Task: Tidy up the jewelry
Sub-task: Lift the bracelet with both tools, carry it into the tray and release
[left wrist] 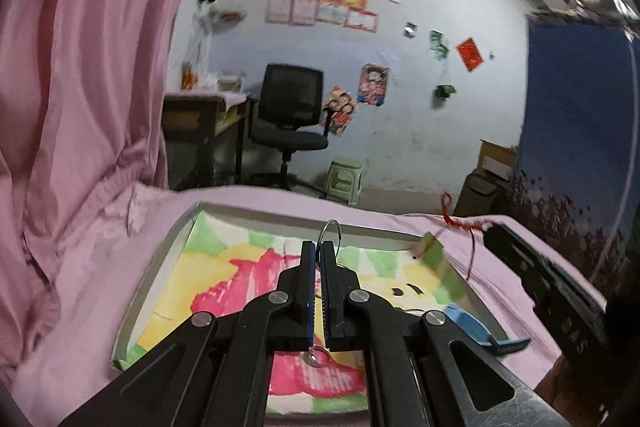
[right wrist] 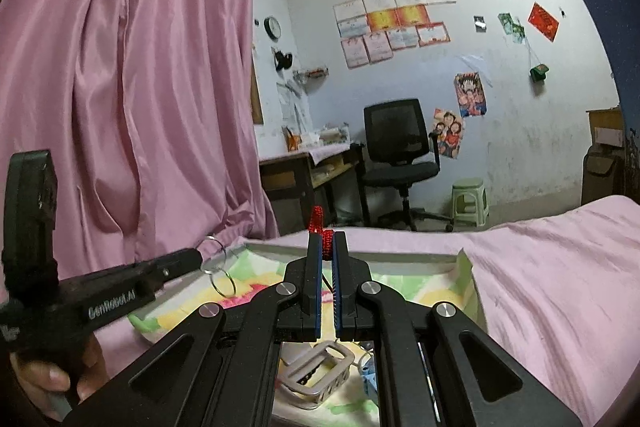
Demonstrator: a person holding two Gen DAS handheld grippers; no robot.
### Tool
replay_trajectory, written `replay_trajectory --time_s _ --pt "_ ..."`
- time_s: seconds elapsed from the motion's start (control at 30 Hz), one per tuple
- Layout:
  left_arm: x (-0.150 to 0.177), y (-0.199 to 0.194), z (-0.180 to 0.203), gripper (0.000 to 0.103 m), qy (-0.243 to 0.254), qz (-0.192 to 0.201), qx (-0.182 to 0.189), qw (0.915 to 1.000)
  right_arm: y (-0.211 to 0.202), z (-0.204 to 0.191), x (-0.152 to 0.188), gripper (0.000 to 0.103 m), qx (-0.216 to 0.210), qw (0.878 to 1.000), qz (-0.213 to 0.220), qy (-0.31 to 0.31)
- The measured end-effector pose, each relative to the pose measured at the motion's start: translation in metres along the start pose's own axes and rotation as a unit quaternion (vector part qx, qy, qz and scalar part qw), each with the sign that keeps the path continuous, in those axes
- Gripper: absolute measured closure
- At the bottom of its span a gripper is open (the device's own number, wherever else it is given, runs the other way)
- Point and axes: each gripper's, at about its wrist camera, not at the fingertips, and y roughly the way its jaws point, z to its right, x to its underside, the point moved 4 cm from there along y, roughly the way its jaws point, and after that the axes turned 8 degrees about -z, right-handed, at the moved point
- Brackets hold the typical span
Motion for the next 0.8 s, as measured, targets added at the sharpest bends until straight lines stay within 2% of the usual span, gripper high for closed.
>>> replay_trajectory --time_s 0.1,0.27,0.5,0.63,0.8 --pt "-0.001 0.014 -0.009 0.100 -0.015 -0.018 -0.008 0.9997 0.016 -0.003 0.007 0.099 0.002 1.000 -0.030 -0.006" --pt "0.007 0.037 -0.015 0.100 -0.029 -0.076 -0.014 0.9966 0.033 -0.004 0.019 0.099 0.006 0.997 -0.080 -0.014" --pt "0.023 0.062 -0.024 0.100 -0.048 -0.164 -0.011 0.9853 0.054 0.006 0.036 0.099 0.017 0.988 -0.152 -0.005" --pt "0.029 0.064 -0.023 0.099 -0.047 -0.181 -0.013 0.9824 0.057 0.011 0.043 0.099 0.021 0.985 -0.170 0.004" --pt "0.028 0.064 -0.024 0.099 -0.047 -0.183 -0.011 0.9820 0.059 0.014 0.046 0.096 0.023 0.984 -0.178 0.008"
